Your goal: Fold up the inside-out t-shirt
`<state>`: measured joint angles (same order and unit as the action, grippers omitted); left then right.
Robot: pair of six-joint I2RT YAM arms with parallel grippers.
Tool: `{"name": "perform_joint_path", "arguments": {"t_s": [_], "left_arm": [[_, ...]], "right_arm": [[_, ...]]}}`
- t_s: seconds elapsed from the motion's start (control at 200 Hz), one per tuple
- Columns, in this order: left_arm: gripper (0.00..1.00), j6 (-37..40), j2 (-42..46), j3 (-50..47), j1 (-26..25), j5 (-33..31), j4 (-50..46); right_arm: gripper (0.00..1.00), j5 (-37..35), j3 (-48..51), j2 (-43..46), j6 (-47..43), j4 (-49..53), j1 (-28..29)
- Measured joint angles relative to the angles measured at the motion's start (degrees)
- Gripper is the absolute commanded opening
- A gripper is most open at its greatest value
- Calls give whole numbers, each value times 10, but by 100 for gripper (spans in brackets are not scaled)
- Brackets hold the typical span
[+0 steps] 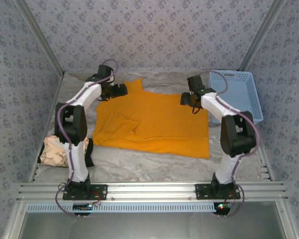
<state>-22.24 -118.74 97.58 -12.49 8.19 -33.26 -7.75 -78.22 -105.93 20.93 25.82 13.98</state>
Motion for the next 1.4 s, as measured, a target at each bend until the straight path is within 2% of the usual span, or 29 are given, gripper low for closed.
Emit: {"name": "perform_joint_path", "arguments": {"t_s": [0.115,0.23,0.425,0.535,0.615,0.71,0.88,1.179,1.234,1.294,1.399], "left_arm": [[92,3,-21,2,-4,2,-11],[92,-6,48,-86,-22,-3,-8],[92,-38,250,-259,-91,-35,-47],[92,-52,314,-338,-115,-36,-57],[91,-62,319,-389,-125,-35,-57],[92,-70,306,-436,-149,-35,-54],[91,-83,260,-455,-192,-44,-32],[92,-123,287,-485,-288,-59,4],[92,-137,303,-500,-303,-49,7],[92,-151,320,-512,-314,-35,4],[94,-171,343,-516,-317,-21,-31]], "right_arm": [[71,31,-4,-31,5,10,-1],[72,40,36,-2,19,23,30],[71,35,181,162,69,68,115],[69,35,254,244,101,90,150],[65,42,298,267,121,92,172],[62,51,331,255,143,86,194],[54,29,370,229,208,70,210],[46,-32,453,341,341,108,237],[48,-37,463,365,355,130,243],[54,-39,464,382,365,152,245],[62,-46,449,390,362,184,227]]}}
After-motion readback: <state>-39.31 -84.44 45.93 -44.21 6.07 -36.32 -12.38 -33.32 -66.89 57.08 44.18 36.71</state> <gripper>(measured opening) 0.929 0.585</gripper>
